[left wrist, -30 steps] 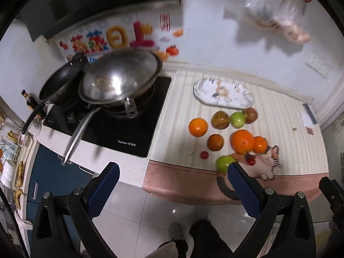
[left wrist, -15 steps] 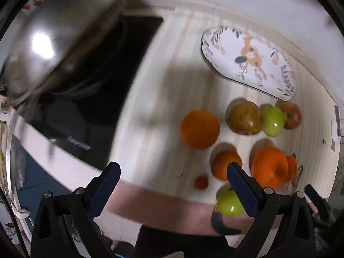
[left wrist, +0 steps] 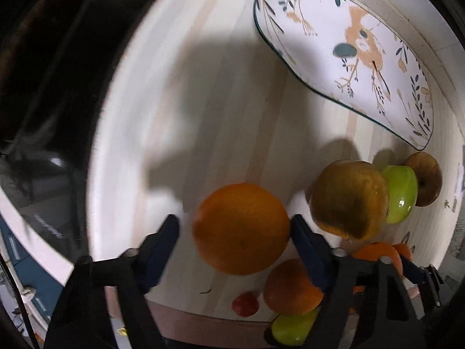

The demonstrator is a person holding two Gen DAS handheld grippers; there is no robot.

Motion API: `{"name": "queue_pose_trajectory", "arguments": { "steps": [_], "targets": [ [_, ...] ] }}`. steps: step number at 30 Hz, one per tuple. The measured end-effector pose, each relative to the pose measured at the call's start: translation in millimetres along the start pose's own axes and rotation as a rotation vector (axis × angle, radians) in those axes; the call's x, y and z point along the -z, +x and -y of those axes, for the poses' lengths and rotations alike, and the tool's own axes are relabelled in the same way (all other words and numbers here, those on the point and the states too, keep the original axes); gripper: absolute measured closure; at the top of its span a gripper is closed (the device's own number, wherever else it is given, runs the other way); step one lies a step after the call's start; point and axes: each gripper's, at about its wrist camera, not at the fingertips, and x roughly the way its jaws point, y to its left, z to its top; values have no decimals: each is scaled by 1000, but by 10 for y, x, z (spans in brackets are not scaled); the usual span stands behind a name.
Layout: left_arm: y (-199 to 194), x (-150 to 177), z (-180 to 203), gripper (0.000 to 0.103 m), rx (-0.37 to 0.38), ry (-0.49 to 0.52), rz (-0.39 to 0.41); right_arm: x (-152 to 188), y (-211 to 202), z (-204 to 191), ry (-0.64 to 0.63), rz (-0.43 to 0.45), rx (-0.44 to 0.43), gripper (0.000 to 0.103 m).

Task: Organize fruits
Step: 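Grasp a large orange with the left gripper while the right gripper grasps another orange, then carry both oranges to the floral plate and open both grippers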

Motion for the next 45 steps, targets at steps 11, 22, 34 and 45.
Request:
{"name": "queue_pose_trajectory", "arguments": {
  "steps": [11, 22, 34, 45],
  "targets": [
    [-152, 121, -23, 39, -40, 22, 84, -54, 92, -132, -51, -33, 99, 24],
    [-1212, 149, 142, 39, 116, 67, 203, -176, -994, 256, 132, 119, -133, 24],
    [-796, -1440, 757, 39, 139, 3, 96, -1762, -1025, 403, 143, 266, 26, 24],
    [-378, -1934, 939, 39, 114, 12, -25, -2293, -447, 587, 172, 203, 57, 24]
  ]
}}
